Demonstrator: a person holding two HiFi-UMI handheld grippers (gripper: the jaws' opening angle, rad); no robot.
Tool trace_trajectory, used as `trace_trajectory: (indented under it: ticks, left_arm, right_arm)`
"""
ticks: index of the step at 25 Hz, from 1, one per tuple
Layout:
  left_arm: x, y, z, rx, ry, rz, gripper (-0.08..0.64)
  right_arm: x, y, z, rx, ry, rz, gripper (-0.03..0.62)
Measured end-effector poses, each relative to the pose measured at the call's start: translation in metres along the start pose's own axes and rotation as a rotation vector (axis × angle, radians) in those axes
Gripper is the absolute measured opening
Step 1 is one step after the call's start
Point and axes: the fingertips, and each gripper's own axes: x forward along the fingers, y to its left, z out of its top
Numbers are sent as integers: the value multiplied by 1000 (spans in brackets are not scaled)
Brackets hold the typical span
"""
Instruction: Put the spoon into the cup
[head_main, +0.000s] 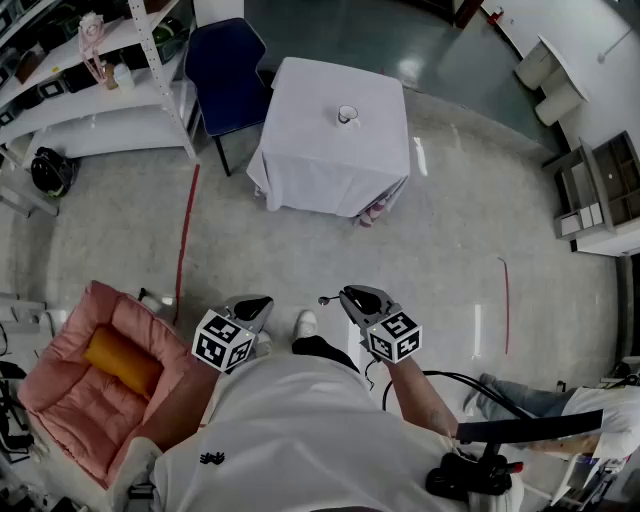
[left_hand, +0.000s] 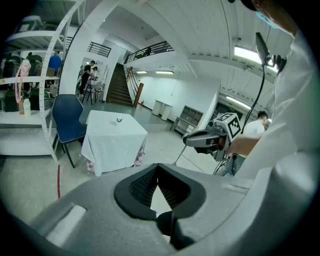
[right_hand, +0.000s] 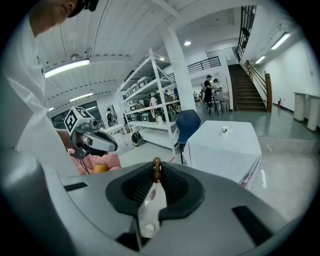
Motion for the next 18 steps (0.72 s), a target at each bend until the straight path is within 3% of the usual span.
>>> trace_trajectory:
  ticks: [7, 13, 18]
  left_arm:
    - [57, -6, 51, 30, 3, 11, 11]
    - [109, -12, 98, 55, -23, -1, 11]
    - [134, 10, 110, 64, 18, -11, 11]
  right_arm:
    - [-17, -75, 20, -28, -16, 6, 54]
    - [-18, -134, 20, 52, -38, 5, 54]
    - [4, -172, 35, 83, -55, -1, 54]
